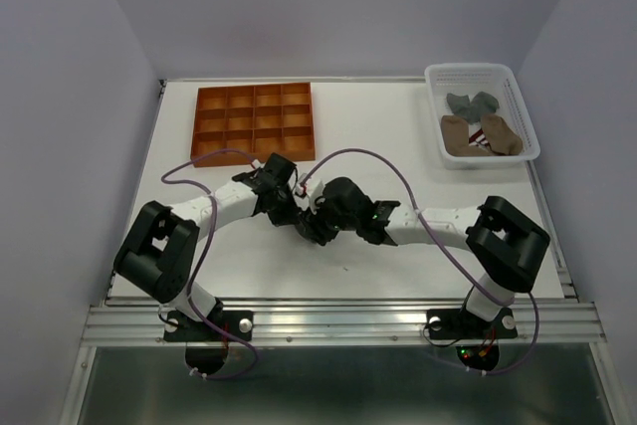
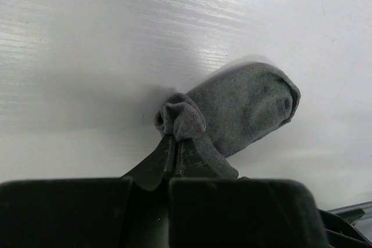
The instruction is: Roll the socks
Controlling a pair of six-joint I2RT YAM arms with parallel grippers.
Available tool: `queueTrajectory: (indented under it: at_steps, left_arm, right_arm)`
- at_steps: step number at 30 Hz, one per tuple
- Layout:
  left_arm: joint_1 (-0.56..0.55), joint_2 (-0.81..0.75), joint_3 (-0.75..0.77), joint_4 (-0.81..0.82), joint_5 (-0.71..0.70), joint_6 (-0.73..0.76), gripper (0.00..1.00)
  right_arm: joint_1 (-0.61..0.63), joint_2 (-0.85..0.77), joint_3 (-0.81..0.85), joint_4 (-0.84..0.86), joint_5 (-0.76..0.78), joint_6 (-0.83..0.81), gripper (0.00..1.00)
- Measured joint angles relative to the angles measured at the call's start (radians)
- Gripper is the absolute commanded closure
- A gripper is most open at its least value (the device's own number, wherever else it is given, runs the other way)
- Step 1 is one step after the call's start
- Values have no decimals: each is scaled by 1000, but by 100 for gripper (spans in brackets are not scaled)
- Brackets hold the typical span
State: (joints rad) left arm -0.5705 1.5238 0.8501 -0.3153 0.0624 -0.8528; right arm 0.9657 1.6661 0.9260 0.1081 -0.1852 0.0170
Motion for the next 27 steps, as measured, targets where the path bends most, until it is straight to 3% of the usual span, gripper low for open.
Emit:
queueTrajectory:
  at_steps: [20,27]
  left_arm:
    - [0,33,23,-36,5,8,100]
    - [0,33,23,-37,7,8,100]
  right_arm:
    - [118,50,16,-5,298,-95,50]
    - [146,50,13,15,335,-114,50]
